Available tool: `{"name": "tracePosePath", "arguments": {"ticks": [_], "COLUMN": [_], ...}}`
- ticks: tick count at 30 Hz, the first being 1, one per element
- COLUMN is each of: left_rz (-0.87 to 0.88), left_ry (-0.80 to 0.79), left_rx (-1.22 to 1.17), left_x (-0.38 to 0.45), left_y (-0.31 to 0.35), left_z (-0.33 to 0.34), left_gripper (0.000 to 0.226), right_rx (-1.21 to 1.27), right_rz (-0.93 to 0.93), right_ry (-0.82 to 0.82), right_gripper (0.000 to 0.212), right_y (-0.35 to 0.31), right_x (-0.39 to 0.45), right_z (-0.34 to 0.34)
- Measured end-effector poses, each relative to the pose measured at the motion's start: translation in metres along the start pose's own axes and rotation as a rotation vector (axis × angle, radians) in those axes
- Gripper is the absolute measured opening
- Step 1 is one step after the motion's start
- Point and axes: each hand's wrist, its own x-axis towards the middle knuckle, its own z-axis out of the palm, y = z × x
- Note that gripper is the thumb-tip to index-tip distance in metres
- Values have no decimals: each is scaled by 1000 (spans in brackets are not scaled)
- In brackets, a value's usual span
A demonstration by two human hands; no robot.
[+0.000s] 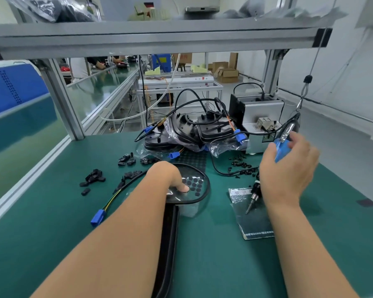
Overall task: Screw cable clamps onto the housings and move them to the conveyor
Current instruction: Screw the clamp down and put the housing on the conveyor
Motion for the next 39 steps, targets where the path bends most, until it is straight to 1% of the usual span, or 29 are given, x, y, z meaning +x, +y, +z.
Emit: {"name": "tracePosePath", "arguments": {"ticks": [2, 3, 4, 6, 7, 8, 10, 12, 14, 17, 21, 25, 28, 31, 35, 39], "left_rz": [11, 6, 5, 37, 78, 132, 233, 296, 314, 333, 397, 453, 478, 485, 493, 495], "left_ry": [-44, -62, -65, -78, -100, -118, -102, -71, -42, -4, 79, 166, 204, 248, 269, 273], "left_rx": [-171, -283, -396, -566, -627, -679, -769, -848, -916, -949, -883, -801, -803, -819, -795, -774], "left_x": [-2, -2, 0, 4, 5, 5, 4, 3, 2, 1, -1, -2, -3, -3, -3, -4], "left_y": [-8, -14, -20, -33, -39, -43, -49, -51, -52, -53, -51, -49, -48, -47, -46, -46], "left_z": [-4, -6, -7, -10, -9, -8, -4, 2, 6, 8, 10, 12, 12, 13, 13, 12], "left_gripper": [80, 76, 65, 32, 20, 13, 16, 21, 21, 16, 25, 17, 16, 15, 13, 14], "right_rx": [131, 193, 232, 226, 196, 155, 26, -87, -101, -76, -63, -10, -51, -89, -42, 19], "right_rz": [-119, -158, -193, -286, -329, -355, -402, -446, -442, -390, -338, -239, -289, -329, -281, -213], "right_ry": [-53, -125, -227, -490, -636, -767, -935, -1018, -1038, -1002, -1002, -1021, -987, -902, -862, -916], "right_gripper": [33, 27, 21, 13, 13, 12, 15, 20, 21, 21, 16, 12, 8, 3, 7, 10], "right_y": [-10, -15, -19, -26, -29, -32, -37, -41, -45, -48, -52, -55, -55, -54, -53, -55], "right_x": [-11, -17, -23, -33, -38, -42, -47, -50, -51, -52, -49, -45, -47, -51, -53, -49], "right_z": [4, 6, 10, 20, 25, 31, 43, 51, 55, 58, 61, 65, 67, 68, 68, 66]}}
